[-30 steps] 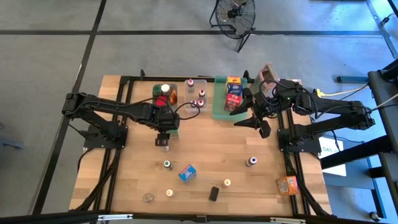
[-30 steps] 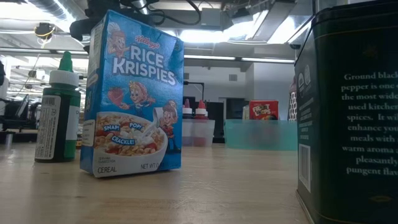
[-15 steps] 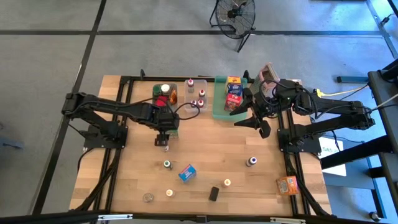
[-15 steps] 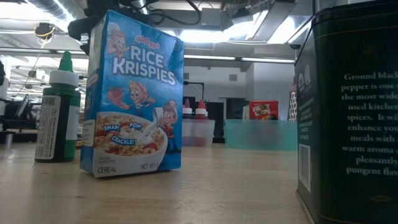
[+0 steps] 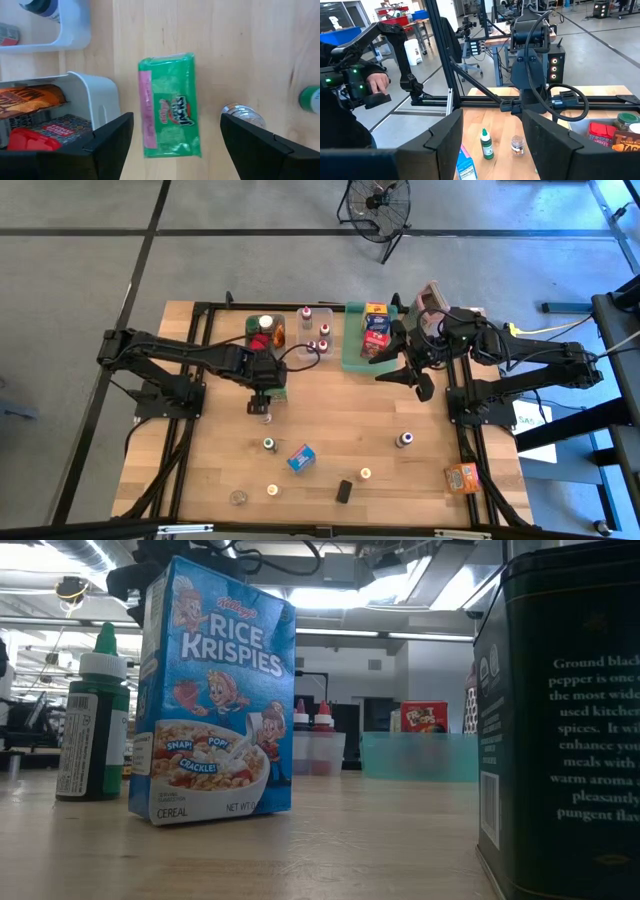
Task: Pick & Place Kitchen Items
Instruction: Put the green cereal box into the green bin
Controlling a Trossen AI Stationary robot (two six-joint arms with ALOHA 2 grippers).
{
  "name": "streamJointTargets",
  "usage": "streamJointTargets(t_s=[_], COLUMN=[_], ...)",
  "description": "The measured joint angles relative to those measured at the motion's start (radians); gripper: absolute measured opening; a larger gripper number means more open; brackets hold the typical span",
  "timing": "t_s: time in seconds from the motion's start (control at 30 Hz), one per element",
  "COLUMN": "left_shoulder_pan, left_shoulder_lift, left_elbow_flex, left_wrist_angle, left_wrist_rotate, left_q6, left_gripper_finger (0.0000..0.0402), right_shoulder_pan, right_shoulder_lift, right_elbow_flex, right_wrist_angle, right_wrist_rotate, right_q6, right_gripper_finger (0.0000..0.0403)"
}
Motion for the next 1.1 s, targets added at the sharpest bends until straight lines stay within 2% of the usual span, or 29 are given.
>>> streamJointTargets(t_s=[0.53, 0.7, 1.1], left_shoulder_pan=[0.073, 0.104, 0.112], left_shoulder_lift=[0.003, 0.030, 0.088], left_elbow_flex=[0.000, 0.000, 0.000], left_wrist_angle=[0.003, 0.004, 0.012], left_wrist_rotate=[0.077, 0.148, 0.145], left_q6=[0.014, 0.016, 0.047], left_gripper_finger=[0.0295, 0.0295, 0.0293], right_shoulder_pan=[0.000, 0.000, 0.000], right_shoulder_lift=[0.000, 0.000, 0.000], right_elbow_flex=[0.000, 0.000, 0.000], right_wrist_angle=[0.000, 0.000, 0.000], right_wrist_rotate=[-0.001, -0.002, -0.003], right_q6=[0.016, 0.019, 0.026], right_gripper_finger=[0.0208, 0.0208, 0.0208])
